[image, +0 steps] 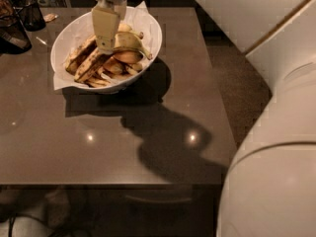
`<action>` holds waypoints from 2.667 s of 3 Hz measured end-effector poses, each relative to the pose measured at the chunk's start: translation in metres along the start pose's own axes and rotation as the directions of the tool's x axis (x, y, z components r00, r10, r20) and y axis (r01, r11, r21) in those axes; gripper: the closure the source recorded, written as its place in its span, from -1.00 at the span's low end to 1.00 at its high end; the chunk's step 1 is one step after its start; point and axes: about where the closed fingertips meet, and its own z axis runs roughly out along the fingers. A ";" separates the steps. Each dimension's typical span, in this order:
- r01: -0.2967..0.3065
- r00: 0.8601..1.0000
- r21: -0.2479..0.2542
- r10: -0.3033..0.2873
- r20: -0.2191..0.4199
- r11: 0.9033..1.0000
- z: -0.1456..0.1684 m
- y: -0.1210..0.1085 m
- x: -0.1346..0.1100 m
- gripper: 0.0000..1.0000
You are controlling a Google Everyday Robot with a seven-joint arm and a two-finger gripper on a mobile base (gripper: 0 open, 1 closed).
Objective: Pick banana from white bowl
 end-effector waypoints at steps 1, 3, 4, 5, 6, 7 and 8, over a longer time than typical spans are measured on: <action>-0.002 1.000 -0.013 0.001 -0.014 1.000 0.013 -0.004 -0.006 -0.30; 0.004 0.999 -0.024 -0.005 -0.043 1.000 0.029 -0.008 -0.011 -0.12; 0.008 0.999 -0.027 -0.010 -0.052 1.000 0.032 -0.010 -0.011 -0.06; 0.005 0.998 -0.020 -0.006 -0.063 1.000 0.033 -0.013 -0.008 -0.04; -0.003 0.998 0.000 0.003 -0.070 1.000 0.028 -0.020 -0.003 0.02; -0.005 0.997 0.025 0.007 -0.078 1.000 0.022 -0.027 -0.001 0.02; 0.004 0.996 0.034 -0.001 -0.092 0.999 0.026 -0.033 -0.004 0.00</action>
Offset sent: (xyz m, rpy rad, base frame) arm -0.0121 -0.0204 -0.0311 -0.1749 0.1585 -0.0213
